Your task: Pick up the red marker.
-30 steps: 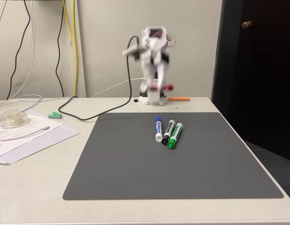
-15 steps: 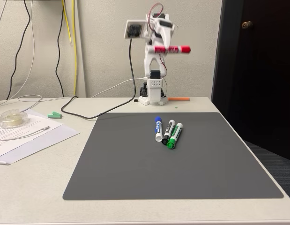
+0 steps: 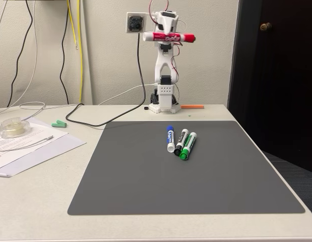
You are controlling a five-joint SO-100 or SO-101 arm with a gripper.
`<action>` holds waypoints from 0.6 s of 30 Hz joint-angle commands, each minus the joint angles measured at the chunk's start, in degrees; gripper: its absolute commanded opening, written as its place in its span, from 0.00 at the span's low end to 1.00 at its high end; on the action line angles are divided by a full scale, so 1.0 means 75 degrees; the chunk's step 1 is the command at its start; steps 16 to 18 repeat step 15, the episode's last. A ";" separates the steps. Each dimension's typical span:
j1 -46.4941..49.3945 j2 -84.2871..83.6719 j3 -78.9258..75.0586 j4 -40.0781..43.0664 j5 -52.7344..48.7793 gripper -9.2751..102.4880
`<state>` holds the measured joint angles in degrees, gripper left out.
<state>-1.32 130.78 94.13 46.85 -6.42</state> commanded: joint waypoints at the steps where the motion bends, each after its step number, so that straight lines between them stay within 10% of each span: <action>1: 0.0199 0.0246 -0.0012 -0.0211 -0.0094 0.08; 18: 0.0328 0.0211 0.0000 -0.0328 -0.0117 0.08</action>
